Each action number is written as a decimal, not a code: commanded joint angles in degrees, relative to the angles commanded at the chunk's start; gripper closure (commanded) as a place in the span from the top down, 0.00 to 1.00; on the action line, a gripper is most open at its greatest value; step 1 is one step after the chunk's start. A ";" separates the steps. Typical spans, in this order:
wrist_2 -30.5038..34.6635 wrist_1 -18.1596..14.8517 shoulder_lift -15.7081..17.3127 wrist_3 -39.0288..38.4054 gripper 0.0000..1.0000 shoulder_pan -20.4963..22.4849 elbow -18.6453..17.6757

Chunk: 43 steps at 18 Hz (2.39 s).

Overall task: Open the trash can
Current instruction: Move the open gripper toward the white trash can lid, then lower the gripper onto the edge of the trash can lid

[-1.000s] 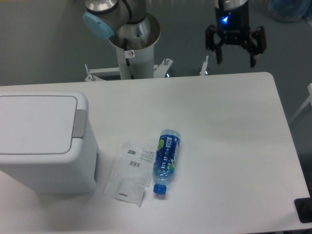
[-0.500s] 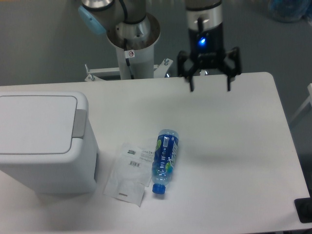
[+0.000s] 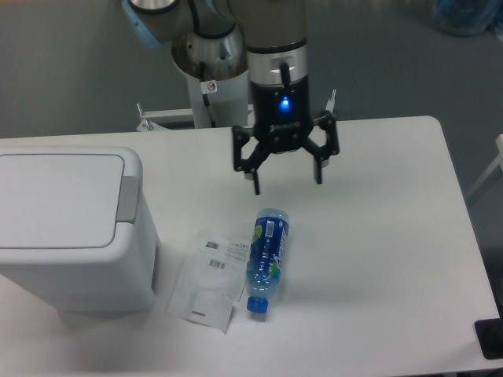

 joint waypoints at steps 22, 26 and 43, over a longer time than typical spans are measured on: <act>-1.94 0.00 -0.09 -0.53 1.00 -8.44 -1.49; -1.86 0.00 -0.70 -0.53 1.00 -9.23 -1.84; -1.86 0.09 -0.53 -0.27 1.00 -10.64 -2.90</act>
